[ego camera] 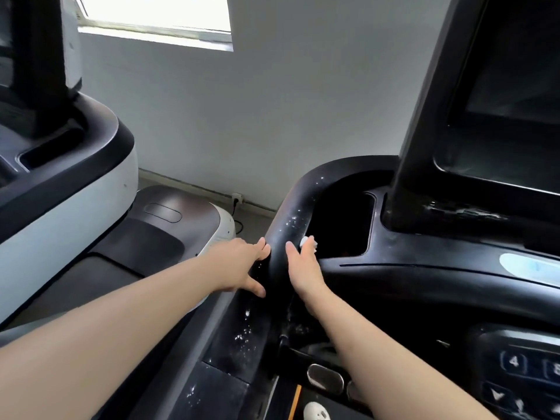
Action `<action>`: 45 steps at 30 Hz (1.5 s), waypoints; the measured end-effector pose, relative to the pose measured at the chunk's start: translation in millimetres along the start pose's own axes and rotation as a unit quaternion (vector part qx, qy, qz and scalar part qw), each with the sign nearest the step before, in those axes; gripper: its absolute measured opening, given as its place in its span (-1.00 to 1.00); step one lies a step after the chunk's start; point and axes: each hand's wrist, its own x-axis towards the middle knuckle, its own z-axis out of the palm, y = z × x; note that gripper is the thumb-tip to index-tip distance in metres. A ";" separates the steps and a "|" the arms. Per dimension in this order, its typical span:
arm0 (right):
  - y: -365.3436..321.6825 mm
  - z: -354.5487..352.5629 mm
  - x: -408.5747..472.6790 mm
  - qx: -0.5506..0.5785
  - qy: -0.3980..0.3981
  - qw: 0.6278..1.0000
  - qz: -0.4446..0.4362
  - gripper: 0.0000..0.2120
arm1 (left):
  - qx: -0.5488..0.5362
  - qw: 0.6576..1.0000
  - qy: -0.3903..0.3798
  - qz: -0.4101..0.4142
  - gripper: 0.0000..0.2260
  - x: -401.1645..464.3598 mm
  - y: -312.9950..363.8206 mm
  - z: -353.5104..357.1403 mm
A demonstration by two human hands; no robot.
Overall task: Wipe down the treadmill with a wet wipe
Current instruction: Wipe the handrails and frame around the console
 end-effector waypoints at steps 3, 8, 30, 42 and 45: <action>-18.3 -17.4 40.9 -0.011 0.021 1.000 -0.001 -0.42 | 0.022 1.000 0.011 0.004 -0.27 0.4 2.4 -3.1; -15.5 -15.5 50.4 -0.124 -0.001 0.989 -0.081 -0.39 | -0.010 1.000 0.015 0.013 -0.25 -1.9 -0.1 0.2; -9.4 -67.0 44.5 -0.527 -0.146 0.759 -0.354 -0.40 | -0.058 0.997 -0.018 0.038 -0.22 2.1 -14.7 -5.5; -12.8 -51.1 36.6 -0.508 -0.208 0.733 -0.402 -0.33 | -0.122 0.989 0.080 0.002 -0.42 -2.0 -23.6 -8.3; -27.0 -73.3 91.3 -0.569 -0.133 0.740 -0.333 -0.48 | -0.122 0.989 0.087 -0.003 -0.45 0.9 -29.5 -14.2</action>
